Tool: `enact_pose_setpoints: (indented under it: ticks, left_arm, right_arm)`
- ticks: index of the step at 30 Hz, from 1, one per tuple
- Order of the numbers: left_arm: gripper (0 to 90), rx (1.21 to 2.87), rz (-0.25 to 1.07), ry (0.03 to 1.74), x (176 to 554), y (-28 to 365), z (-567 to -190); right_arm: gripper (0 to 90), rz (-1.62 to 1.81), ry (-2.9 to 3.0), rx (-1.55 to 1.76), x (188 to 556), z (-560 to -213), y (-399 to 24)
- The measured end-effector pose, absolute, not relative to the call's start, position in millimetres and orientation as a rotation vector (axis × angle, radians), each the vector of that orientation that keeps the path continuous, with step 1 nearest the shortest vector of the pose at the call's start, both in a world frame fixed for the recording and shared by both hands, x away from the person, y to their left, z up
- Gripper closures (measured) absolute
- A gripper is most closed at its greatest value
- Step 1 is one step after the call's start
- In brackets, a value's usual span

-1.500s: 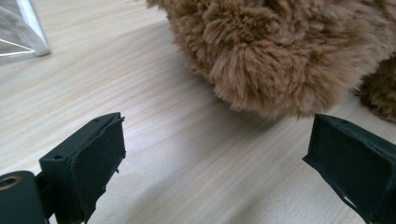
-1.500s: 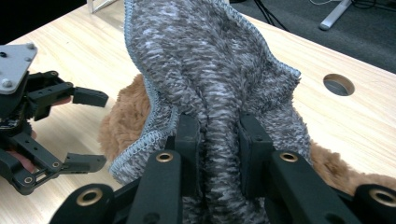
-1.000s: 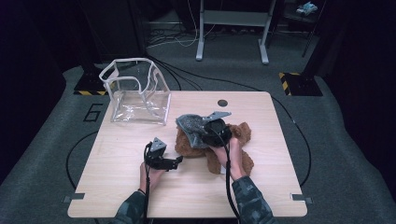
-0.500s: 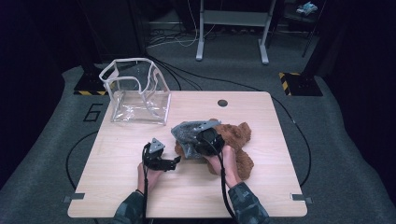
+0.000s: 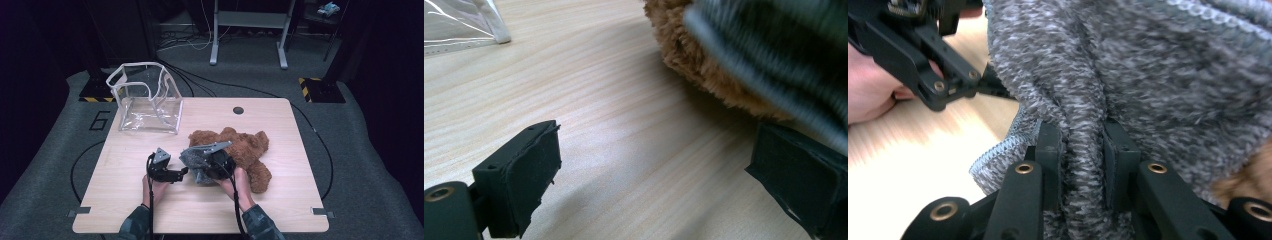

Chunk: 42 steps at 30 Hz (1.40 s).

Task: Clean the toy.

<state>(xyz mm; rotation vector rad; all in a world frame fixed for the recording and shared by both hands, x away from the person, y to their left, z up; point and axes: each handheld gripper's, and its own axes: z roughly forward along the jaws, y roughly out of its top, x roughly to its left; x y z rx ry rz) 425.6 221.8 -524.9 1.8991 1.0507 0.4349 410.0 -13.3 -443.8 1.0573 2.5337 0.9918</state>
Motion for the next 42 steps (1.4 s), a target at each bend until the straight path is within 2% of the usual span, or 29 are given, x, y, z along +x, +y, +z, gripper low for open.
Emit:
enact_pose_setpoints:
  ticks: [9,15,23,30,35,42]
  left_arm:
    - [5.4,1.92,0.44,1.041,425,220,-525]
    - [5.0,1.942,0.455,1.031,425,216,-525]
    - [5.3,1.917,0.455,1.045,422,224,-525]
    - [5.4,1.95,0.496,1.024,420,218,-525]
    - [5.4,1.98,0.495,1.016,420,216,-525]
    - [5.8,1.961,0.494,1.026,420,216,-526]
  right_arm:
    - [73.3,0.982,2.608,1.113,407,-472,-15]
    - [73.3,0.988,2.624,1.125,403,-476,-19]
    - [73.3,1.118,2.515,1.05,397,-421,-31]
    - [73.0,1.114,2.389,1.08,432,-369,-37]
    - [73.0,1.065,2.348,1.126,459,-364,-32]
    - [73.1,1.017,2.341,1.208,483,-380,-25]
